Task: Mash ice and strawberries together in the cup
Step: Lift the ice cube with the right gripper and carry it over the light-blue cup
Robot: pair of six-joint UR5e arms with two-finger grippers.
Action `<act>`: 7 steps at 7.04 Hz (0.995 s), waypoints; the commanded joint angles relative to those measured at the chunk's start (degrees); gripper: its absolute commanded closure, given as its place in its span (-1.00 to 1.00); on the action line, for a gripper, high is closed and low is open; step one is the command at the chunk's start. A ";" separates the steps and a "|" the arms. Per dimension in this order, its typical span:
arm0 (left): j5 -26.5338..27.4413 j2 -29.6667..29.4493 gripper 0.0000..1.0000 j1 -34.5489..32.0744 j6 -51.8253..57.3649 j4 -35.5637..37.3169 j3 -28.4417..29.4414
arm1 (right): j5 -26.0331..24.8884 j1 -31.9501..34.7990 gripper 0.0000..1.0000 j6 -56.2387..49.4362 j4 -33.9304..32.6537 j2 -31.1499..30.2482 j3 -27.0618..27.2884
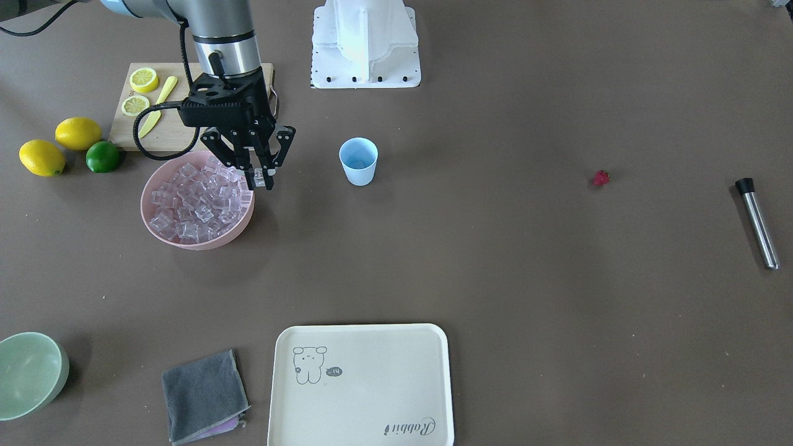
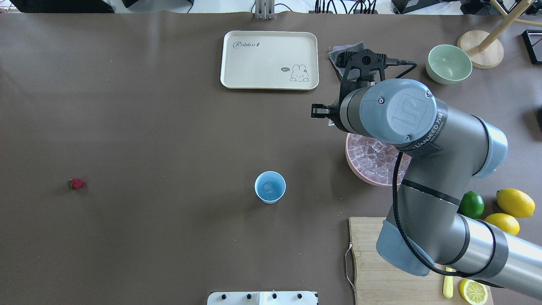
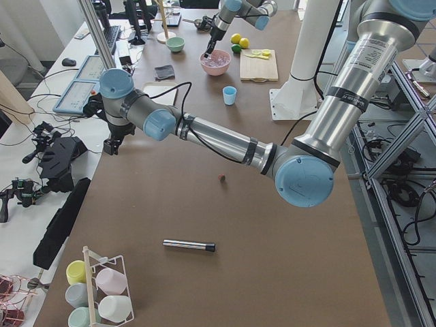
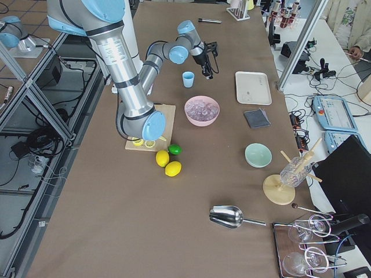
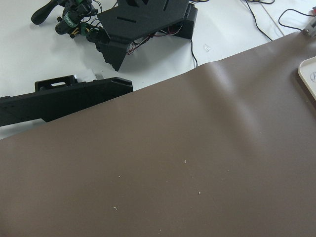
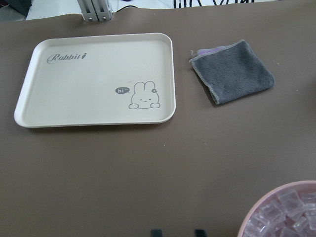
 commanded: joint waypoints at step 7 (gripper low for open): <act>-0.53 1.47 -0.97 0.49 0.03 -0.05 -2.87 | -6.55 -12.31 1.00 -5.58 7.37 1.88 -4.86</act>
